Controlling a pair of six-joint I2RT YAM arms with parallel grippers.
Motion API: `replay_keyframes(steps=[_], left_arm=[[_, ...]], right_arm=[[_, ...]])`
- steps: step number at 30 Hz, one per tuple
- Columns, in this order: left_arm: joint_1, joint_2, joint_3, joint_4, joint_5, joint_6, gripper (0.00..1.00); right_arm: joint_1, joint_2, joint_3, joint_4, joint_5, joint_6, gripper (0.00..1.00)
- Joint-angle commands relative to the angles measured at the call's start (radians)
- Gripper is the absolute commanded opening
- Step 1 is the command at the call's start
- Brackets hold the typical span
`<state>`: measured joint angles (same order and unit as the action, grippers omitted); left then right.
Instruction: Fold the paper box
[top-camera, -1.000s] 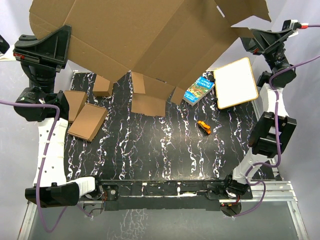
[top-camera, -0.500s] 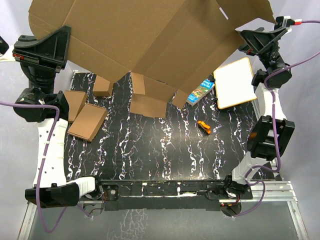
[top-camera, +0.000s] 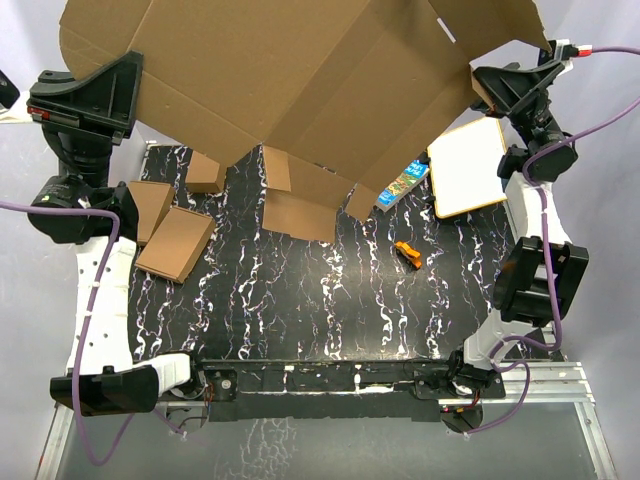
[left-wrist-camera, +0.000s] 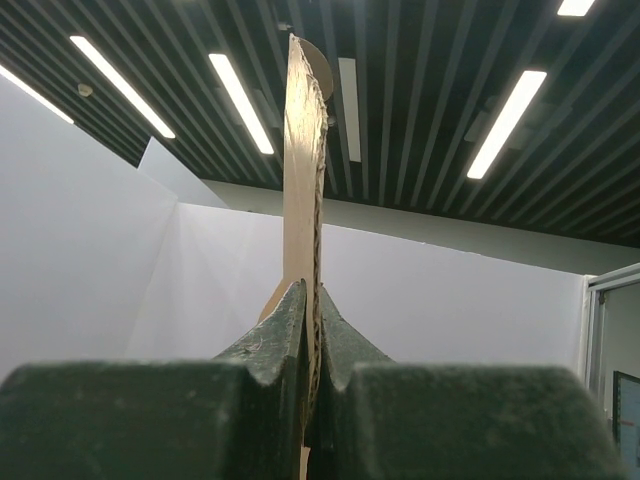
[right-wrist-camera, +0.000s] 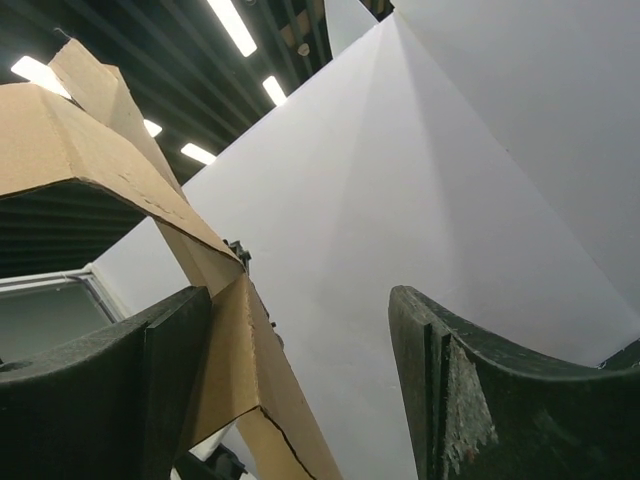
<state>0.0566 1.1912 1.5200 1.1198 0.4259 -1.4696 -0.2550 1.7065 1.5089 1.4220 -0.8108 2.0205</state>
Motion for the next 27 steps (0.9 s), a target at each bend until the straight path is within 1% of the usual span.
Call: replay_keyframes(steps=[1,4,7,10,13,15,19,23,27], left_arm=[[-0.004,-0.015,-0.002,0.039,-0.047,0.003,0.00],[-0.005,-0.012,-0.003,0.038,-0.047,0.002,0.00],[-0.005,-0.013,-0.004,0.037,-0.047,0.006,0.00],[-0.005,-0.016,-0.012,0.034,-0.047,0.011,0.00],[-0.005,-0.015,-0.022,0.033,-0.049,0.015,0.00],[-0.005,-0.016,-0.028,0.034,-0.049,0.016,0.00],[-0.006,-0.012,-0.040,0.035,-0.053,0.020,0.00],[-0.005,-0.009,-0.047,0.035,-0.056,0.022,0.00],[-0.004,-0.006,-0.047,0.032,-0.058,0.027,0.00]], right_arm=[[0.009,-0.056,-0.012,0.284,0.019,0.027,0.75],[0.012,-0.058,-0.016,0.287,0.018,0.024,0.71],[0.014,-0.061,-0.023,0.294,0.027,0.022,0.64],[0.014,-0.066,-0.033,0.298,0.030,0.014,0.56],[0.014,-0.071,-0.046,0.298,0.030,0.001,0.45],[0.014,-0.074,-0.049,0.299,0.030,-0.004,0.42],[0.014,-0.077,-0.052,0.301,0.026,-0.010,0.41],[0.016,-0.083,-0.057,0.302,0.017,-0.018,0.48],[0.017,-0.088,-0.070,0.302,0.015,-0.025,0.45]])
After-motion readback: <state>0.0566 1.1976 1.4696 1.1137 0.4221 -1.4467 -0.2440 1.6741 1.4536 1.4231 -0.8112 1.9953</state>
